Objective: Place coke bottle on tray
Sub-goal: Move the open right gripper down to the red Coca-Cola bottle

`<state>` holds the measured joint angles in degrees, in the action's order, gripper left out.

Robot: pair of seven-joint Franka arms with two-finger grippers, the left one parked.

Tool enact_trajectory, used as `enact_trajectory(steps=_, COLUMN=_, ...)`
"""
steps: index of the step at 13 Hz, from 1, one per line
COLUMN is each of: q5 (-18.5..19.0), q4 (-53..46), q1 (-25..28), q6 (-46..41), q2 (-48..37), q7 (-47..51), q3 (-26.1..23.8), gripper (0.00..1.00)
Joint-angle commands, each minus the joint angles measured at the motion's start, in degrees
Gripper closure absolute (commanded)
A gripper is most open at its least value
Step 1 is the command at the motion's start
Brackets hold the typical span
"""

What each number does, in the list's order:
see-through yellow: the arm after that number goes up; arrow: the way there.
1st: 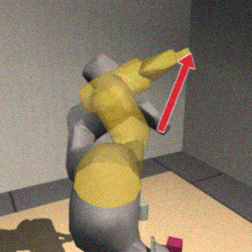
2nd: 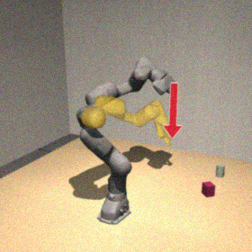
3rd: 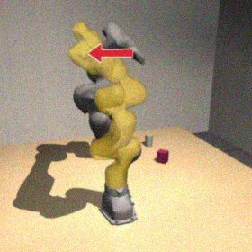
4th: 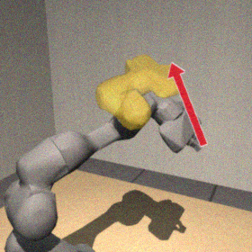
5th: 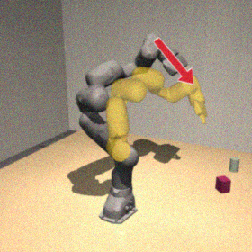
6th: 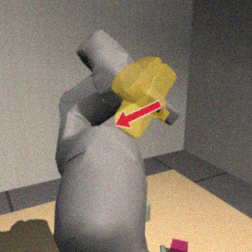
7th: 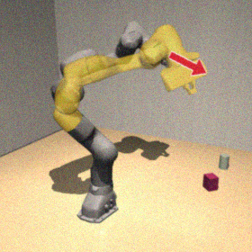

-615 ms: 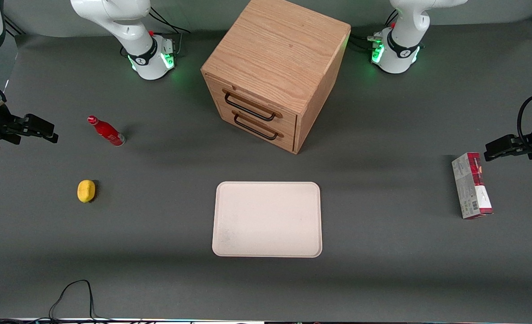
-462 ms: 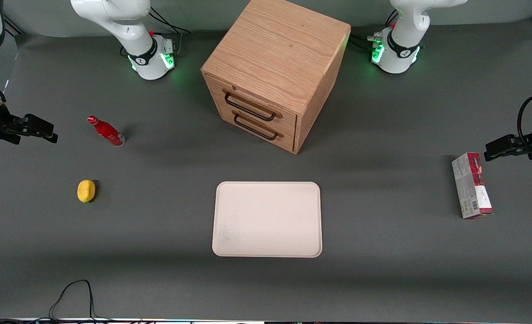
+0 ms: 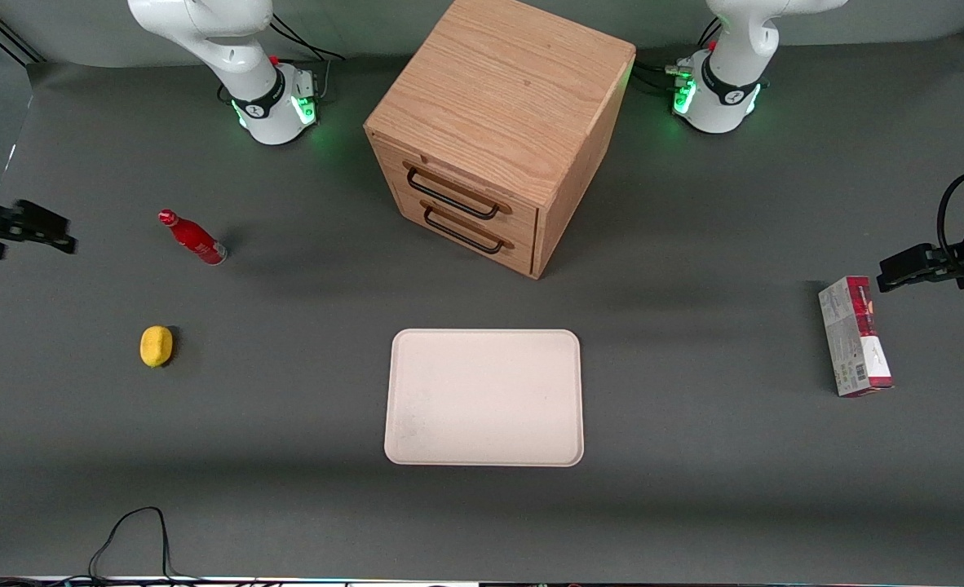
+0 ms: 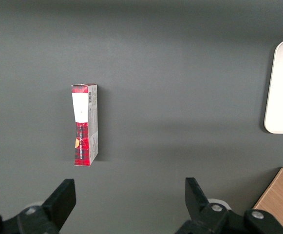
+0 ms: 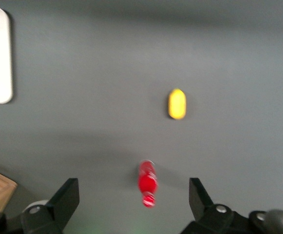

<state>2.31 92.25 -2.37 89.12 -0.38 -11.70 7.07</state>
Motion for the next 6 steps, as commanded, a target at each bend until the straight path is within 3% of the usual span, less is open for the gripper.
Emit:
enact_trajectory(steps=1, q5=0.6, q4=9.0, q1=0.4, q6=-0.5, q2=-8.9, q7=-3.3, q3=4.3, gripper=0.0)
enact_trajectory(steps=6, q5=0.9, q4=31.5, q1=0.4, q6=6.1, q2=-26.1, q7=-0.7, q3=4.4, gripper=0.0)
